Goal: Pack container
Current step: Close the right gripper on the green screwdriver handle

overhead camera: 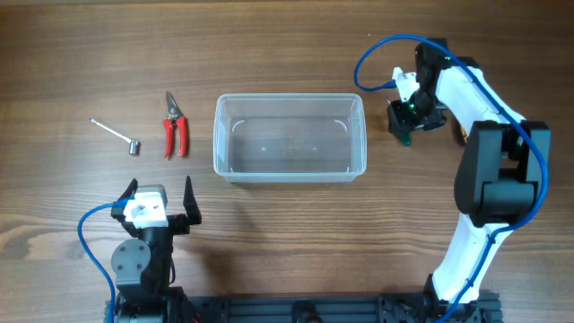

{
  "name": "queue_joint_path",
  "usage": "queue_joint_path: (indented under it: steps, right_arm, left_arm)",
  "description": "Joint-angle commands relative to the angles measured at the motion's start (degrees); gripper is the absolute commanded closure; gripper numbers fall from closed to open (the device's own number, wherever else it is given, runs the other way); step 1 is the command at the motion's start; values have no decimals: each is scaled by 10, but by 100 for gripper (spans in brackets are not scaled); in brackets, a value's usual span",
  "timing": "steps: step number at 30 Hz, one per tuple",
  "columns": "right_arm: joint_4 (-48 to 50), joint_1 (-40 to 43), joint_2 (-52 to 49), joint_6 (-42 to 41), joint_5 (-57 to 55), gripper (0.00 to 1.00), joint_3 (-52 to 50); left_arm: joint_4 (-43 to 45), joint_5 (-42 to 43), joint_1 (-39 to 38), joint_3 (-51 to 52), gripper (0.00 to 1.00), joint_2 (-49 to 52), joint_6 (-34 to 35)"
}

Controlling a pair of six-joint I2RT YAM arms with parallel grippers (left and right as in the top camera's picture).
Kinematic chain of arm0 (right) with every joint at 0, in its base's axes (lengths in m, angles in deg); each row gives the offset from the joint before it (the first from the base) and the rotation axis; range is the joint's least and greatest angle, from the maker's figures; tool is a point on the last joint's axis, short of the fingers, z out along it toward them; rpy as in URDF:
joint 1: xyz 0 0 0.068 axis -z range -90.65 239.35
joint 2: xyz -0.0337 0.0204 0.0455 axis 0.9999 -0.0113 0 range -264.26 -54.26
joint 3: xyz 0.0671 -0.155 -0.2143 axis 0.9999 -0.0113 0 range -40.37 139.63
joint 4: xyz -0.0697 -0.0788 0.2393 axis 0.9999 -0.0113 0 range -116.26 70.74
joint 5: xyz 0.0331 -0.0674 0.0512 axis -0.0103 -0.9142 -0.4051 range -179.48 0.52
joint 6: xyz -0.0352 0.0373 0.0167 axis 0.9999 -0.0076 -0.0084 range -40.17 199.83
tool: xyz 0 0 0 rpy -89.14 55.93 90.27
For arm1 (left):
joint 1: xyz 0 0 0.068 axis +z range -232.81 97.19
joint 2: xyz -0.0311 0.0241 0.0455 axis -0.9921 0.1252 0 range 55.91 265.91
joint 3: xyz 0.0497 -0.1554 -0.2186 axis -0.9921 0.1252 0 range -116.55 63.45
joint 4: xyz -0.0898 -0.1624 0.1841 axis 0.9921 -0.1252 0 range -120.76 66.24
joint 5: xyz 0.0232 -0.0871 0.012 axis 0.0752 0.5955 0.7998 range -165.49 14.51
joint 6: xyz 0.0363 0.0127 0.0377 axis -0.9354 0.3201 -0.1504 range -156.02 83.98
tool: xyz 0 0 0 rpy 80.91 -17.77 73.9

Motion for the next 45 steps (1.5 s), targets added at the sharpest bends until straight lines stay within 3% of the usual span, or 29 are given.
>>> queue_joint_path:
  steps: [1,18,37,42,45]
  right_arm:
    - [5,-12,-10,7,-8,46,8]
    - [-11,-12,-10,7,-34,51,8]
    - [-21,-12,-10,7,-34,85,8]
    - [-23,-12,-10,8,-34,85,8]
    - [-25,-12,-10,7,-34,96,8]
  left_arm:
    - [2,7,3,2,0,-5,-13]
    - [2,7,3,2,0,-5,-13]
    - [2,7,3,2,0,-5,-13]
    - [2,7,3,2,0,-5,-13]
    - [2,7,3,2,0,-5,-13]
